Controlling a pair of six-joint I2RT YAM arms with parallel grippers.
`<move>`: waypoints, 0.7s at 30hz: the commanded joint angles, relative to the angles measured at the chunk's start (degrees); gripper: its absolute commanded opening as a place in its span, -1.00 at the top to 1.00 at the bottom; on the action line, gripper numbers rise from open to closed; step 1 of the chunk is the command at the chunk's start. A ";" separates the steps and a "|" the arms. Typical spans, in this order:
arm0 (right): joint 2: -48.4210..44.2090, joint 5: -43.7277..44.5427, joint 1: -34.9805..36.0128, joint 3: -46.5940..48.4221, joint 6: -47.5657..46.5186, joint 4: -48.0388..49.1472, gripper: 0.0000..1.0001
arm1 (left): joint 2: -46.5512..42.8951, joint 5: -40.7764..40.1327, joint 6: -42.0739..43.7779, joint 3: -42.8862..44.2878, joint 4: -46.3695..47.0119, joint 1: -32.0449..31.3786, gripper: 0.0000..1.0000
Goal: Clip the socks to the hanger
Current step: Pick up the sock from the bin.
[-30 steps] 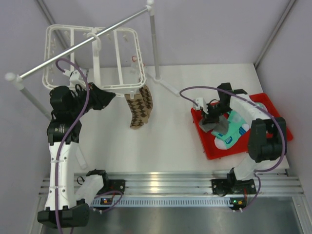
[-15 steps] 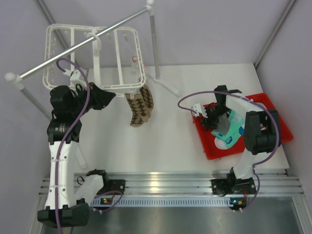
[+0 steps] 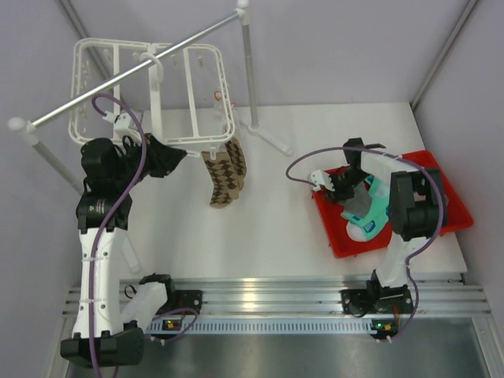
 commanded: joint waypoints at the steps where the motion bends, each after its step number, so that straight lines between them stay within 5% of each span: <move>1: -2.38 -0.83 -0.71 0.43 0.00 -1.10 1.00 | 0.42 1.78 0.80 -0.17 -1.72 -0.23 1.00; 21: -19.87 -12.87 -12.58 18.26 8.43 -13.85 1.00 | -0.81 3.71 -1.04 1.14 -0.67 -0.23 1.00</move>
